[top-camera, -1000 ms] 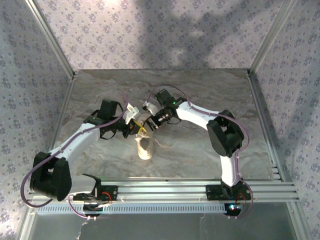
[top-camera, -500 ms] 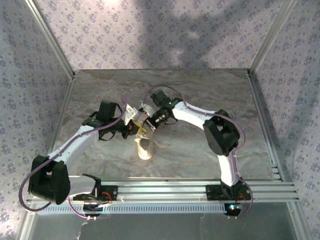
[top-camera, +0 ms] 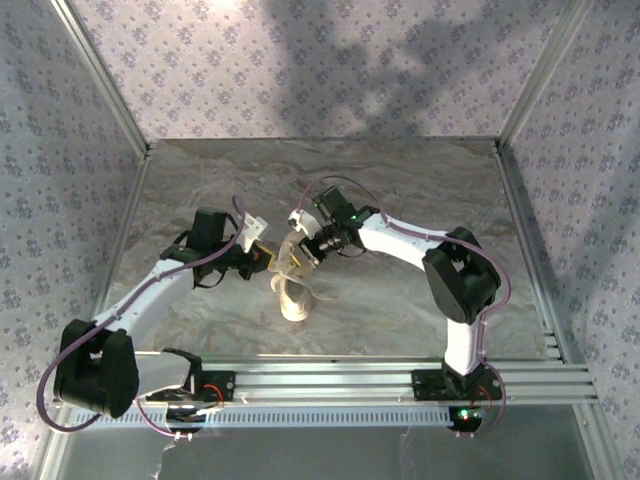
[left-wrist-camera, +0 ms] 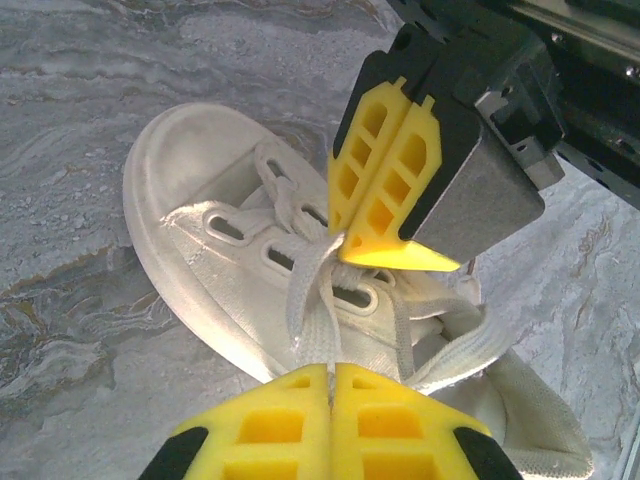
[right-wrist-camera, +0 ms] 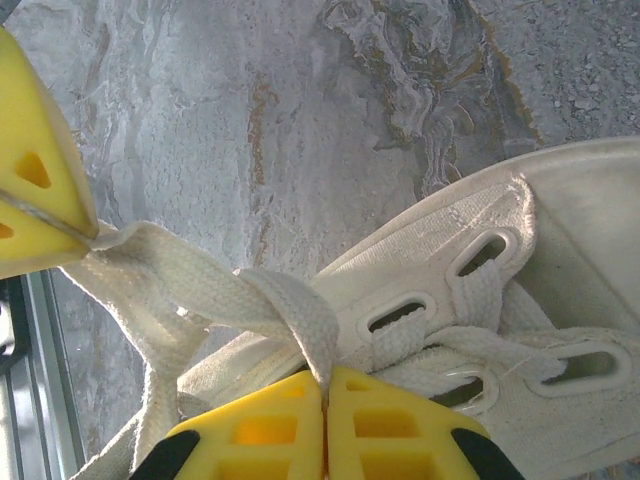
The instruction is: Tie the shoes
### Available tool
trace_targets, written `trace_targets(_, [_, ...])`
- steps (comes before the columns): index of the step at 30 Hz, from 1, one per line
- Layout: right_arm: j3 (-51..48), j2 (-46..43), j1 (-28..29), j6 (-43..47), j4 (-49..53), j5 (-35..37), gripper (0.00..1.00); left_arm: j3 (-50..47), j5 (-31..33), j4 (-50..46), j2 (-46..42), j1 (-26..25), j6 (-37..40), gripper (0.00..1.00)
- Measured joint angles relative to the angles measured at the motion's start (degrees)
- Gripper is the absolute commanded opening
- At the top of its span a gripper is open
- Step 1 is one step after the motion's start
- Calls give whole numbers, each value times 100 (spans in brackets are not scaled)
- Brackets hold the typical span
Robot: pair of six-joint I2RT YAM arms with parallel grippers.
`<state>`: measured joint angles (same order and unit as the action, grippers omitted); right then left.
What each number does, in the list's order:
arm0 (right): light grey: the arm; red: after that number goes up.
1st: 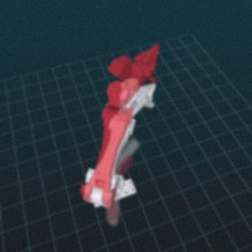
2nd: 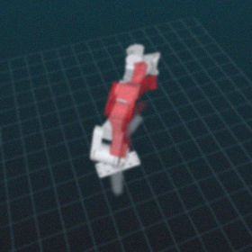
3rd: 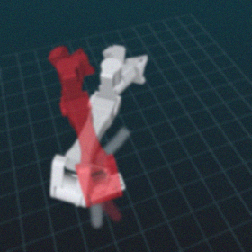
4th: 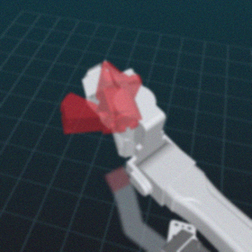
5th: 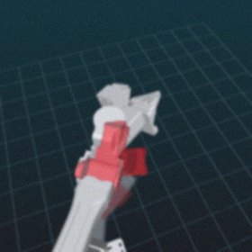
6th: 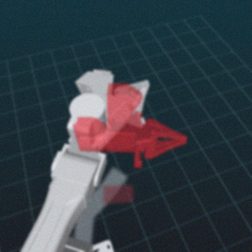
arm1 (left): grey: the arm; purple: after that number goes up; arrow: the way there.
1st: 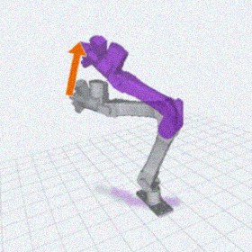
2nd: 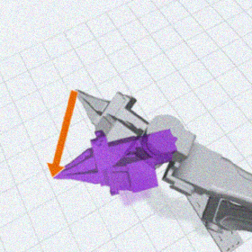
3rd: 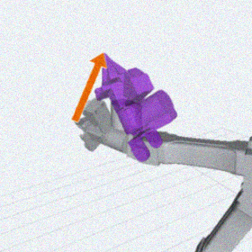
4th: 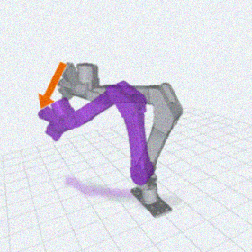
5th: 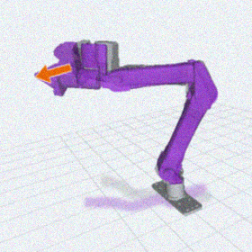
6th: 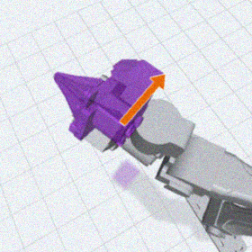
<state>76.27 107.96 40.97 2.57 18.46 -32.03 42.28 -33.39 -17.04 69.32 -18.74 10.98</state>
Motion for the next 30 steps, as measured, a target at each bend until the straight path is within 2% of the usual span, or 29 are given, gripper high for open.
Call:
trace_targets(4, [-39,0,-7,2,-85,-35,11,-55,24,59,-2,0,-39,0])
trace_targets(7, [-72,-22,-11,15,-107,-61,25,-57,15,79,-7,0,-68,0])
trace_targets(13, [-208,-339,-11,24,-94,-72,39,-57,-120,227,-105,0,-168,0])
trace_targets(22, [-691,-1126,201,181,11,105,43,-57,-195,361,-138,-2,-208,0])
trace_targets(30, [-894,-1010,616,466,275,579,44,-57,-216,372,-138,-11,-210,0])
